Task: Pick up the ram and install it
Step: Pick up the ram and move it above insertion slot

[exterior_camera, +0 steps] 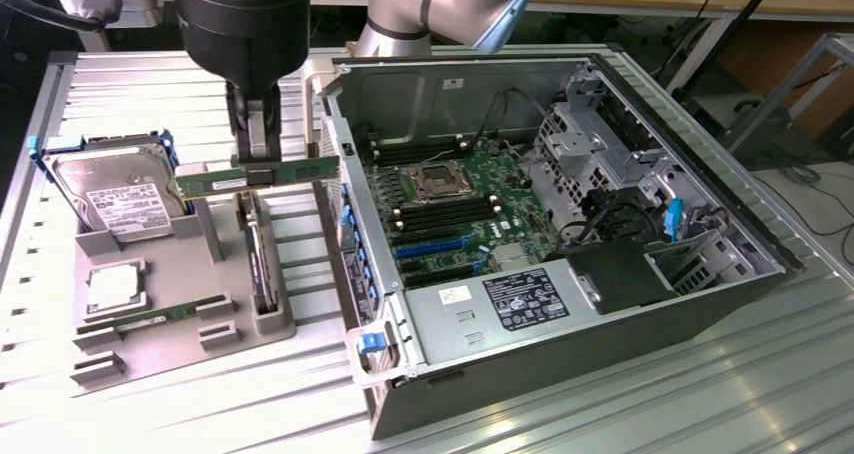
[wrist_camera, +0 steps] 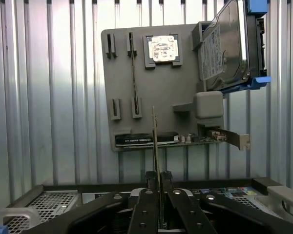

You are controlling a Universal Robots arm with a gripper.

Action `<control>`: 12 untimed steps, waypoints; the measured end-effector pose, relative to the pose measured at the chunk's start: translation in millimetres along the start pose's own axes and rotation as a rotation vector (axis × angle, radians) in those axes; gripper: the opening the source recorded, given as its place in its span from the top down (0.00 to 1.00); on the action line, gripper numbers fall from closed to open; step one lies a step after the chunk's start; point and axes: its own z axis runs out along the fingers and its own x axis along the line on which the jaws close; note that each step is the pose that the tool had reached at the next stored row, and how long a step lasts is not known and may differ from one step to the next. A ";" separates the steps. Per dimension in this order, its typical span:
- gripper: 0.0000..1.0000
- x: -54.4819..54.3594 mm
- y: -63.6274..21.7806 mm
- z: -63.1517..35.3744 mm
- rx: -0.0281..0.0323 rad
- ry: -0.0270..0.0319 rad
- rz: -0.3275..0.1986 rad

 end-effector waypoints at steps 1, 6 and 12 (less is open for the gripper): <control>0.86 0.0 -1.2 -0.1 -0.0001 0.0001 0.000; 0.86 -0.2 -10.6 -0.5 0.0000 0.0000 0.000; 0.86 -0.5 -21.9 -0.9 -0.0002 0.0000 0.000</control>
